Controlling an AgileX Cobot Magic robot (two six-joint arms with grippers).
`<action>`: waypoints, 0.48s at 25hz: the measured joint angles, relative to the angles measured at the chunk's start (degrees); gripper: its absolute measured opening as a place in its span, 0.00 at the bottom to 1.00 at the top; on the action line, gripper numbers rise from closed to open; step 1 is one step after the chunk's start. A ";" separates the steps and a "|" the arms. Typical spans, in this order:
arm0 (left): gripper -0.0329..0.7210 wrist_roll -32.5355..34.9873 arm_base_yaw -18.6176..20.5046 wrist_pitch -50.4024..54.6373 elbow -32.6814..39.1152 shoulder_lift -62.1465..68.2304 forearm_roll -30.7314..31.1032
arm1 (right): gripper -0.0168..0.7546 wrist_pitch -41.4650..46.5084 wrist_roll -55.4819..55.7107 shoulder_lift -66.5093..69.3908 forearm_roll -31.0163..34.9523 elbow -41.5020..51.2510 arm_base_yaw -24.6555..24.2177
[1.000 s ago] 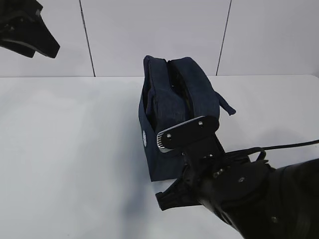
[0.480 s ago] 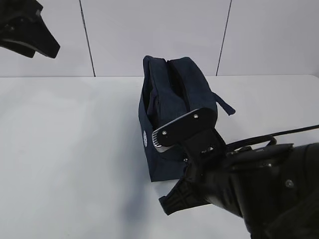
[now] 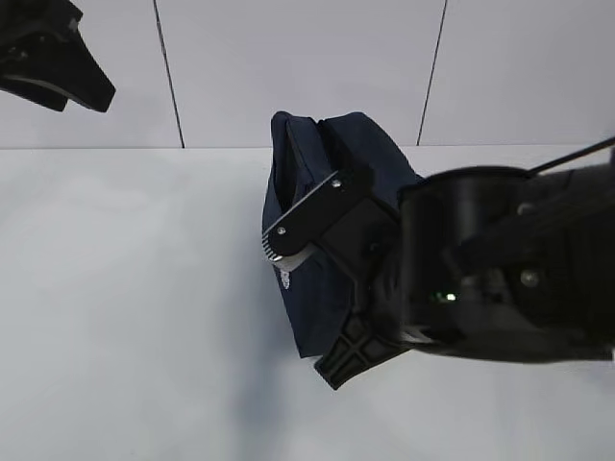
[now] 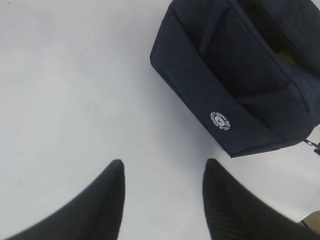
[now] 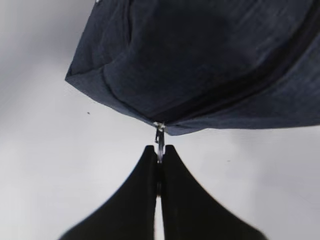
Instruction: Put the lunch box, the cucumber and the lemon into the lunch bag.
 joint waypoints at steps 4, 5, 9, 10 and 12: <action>0.53 0.00 0.00 0.00 0.00 0.00 0.00 | 0.03 3.66 -9.23 0.00 3.73 -4.56 0.00; 0.53 0.00 0.00 0.00 0.00 0.00 0.00 | 0.03 4.22 -11.83 0.00 5.04 -5.70 -0.04; 0.53 0.00 0.00 0.00 0.00 0.00 0.00 | 0.03 5.25 -22.67 0.00 10.74 -9.21 -0.04; 0.53 0.00 0.00 0.00 0.00 0.00 0.00 | 0.03 5.39 -25.53 0.00 12.68 -9.77 -0.04; 0.53 0.00 0.00 0.00 0.00 0.00 0.00 | 0.03 5.83 -31.96 0.00 16.56 -11.13 -0.04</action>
